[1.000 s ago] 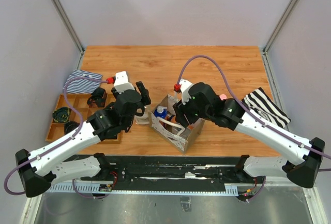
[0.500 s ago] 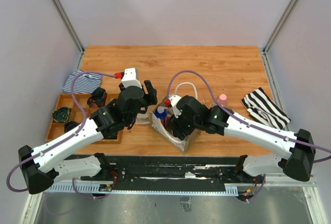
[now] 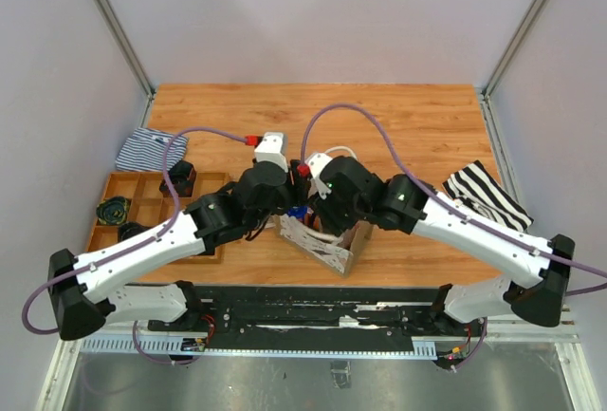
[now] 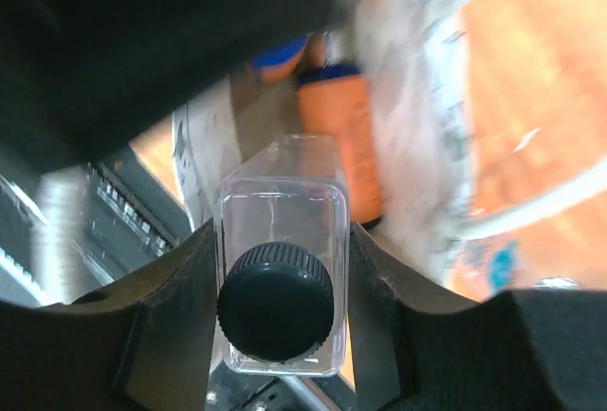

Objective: Take the personal care products out of the canvas bag

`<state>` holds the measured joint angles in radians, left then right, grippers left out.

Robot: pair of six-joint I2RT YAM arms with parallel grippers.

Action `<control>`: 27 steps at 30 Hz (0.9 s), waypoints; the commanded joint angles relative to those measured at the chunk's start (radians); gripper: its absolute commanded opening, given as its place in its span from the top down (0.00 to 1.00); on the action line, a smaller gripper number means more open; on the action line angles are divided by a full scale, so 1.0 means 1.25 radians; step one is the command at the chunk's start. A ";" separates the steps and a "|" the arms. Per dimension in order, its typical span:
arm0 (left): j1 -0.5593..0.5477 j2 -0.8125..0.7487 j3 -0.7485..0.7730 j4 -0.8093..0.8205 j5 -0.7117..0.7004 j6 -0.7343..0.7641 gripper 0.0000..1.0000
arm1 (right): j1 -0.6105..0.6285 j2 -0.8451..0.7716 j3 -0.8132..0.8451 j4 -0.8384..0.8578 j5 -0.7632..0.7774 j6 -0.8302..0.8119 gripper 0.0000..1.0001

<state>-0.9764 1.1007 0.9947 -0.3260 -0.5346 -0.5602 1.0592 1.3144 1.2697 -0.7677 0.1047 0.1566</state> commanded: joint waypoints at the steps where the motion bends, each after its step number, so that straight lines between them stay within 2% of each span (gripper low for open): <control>1: -0.029 0.056 0.041 -0.022 0.023 0.013 0.41 | -0.017 -0.063 0.210 -0.005 0.162 -0.073 0.99; 9: -0.034 0.063 0.033 -0.068 0.045 -0.033 0.42 | -0.097 -0.079 0.358 0.014 0.314 -0.150 0.99; 12: -0.040 0.093 0.027 -0.062 0.070 -0.012 0.48 | -0.179 -0.076 0.369 0.045 0.283 -0.158 0.99; 16: -0.050 0.162 0.052 -0.106 0.073 -0.008 0.48 | -0.287 -0.062 0.354 0.079 0.195 -0.150 0.99; 20: -0.068 0.181 0.054 -0.148 0.029 -0.034 0.48 | -0.353 -0.063 0.308 0.114 0.146 -0.139 0.99; 27: -0.101 0.138 0.027 -0.201 -0.073 -0.103 0.46 | -0.442 -0.072 0.217 0.168 0.089 -0.126 0.99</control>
<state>-1.0740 1.2922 1.0786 -0.4393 -0.5678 -0.6262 0.5606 1.2568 1.5616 -0.7368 0.2527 -0.0006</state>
